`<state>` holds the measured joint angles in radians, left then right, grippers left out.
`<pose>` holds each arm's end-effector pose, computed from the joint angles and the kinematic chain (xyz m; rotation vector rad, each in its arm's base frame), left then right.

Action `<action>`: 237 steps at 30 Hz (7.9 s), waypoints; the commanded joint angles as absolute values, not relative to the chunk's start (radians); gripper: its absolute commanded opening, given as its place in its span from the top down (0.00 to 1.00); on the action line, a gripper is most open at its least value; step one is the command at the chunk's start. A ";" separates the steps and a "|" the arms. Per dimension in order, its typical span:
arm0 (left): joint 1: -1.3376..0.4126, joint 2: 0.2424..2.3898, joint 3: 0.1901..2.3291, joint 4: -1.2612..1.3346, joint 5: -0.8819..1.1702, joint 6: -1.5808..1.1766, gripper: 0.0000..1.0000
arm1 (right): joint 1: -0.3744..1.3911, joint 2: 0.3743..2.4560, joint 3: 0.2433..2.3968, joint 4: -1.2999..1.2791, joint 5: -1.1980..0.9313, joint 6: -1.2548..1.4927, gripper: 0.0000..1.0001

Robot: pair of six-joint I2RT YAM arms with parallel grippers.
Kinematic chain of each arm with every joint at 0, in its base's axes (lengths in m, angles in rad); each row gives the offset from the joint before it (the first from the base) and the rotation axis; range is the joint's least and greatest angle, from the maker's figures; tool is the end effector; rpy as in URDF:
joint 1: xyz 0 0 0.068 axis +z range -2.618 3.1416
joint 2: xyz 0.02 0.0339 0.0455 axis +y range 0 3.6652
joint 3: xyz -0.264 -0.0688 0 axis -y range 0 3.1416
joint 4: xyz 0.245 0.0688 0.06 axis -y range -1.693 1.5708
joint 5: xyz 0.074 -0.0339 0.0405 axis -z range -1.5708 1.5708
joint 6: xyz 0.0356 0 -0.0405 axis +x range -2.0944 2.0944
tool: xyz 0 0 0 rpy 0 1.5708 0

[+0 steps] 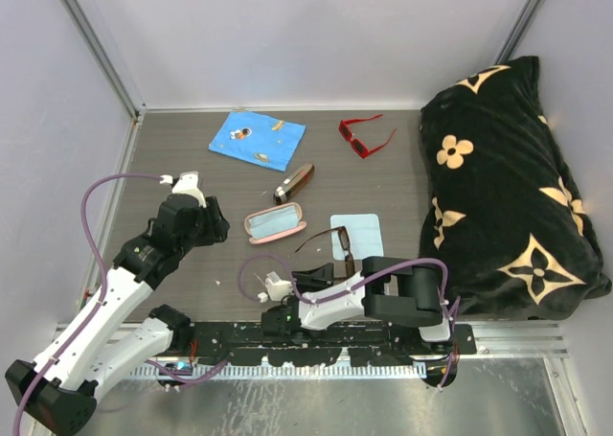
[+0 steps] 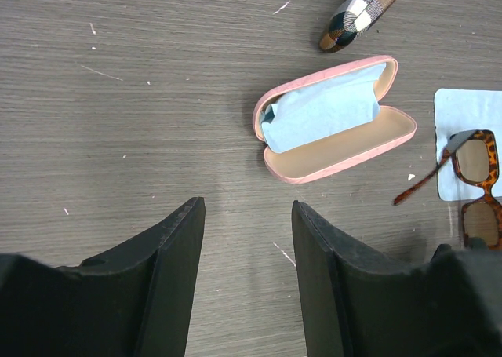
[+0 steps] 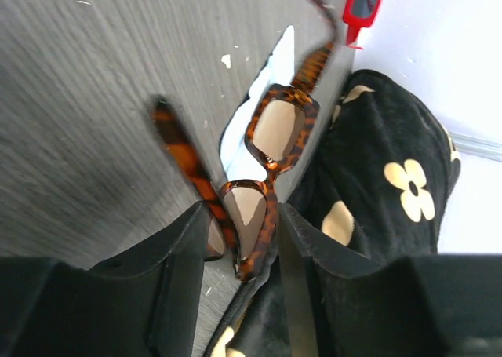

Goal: Organize the sunglasses
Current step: Place the sunglasses in the sunglasses case, then pick up the sunglasses from the center of the board, then fold the sunglasses.

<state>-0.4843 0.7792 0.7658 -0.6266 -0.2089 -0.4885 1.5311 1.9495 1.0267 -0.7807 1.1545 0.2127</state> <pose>0.1497 -0.0704 0.2907 -0.1210 2.2091 -0.3139 0.0445 0.3001 0.1121 -1.3800 1.6303 -1.0027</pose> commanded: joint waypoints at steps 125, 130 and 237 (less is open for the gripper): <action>-0.480 0.781 0.801 -0.619 -0.128 -0.461 0.23 | 0.753 1.422 0.886 -0.562 0.203 0.573 0.72; -0.480 0.785 0.802 -0.612 -0.125 -0.459 0.23 | 0.759 1.445 0.893 -0.566 0.237 0.572 0.76; -0.984 1.445 1.356 -0.735 -0.593 -0.548 0.22 | 0.836 1.143 0.957 -0.259 0.250 0.426 0.99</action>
<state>-0.9695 1.4376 1.3106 -0.7738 -0.5789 -0.5560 0.8207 1.1385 0.8974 -0.3111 0.2230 0.4042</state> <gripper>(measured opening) 0.781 0.112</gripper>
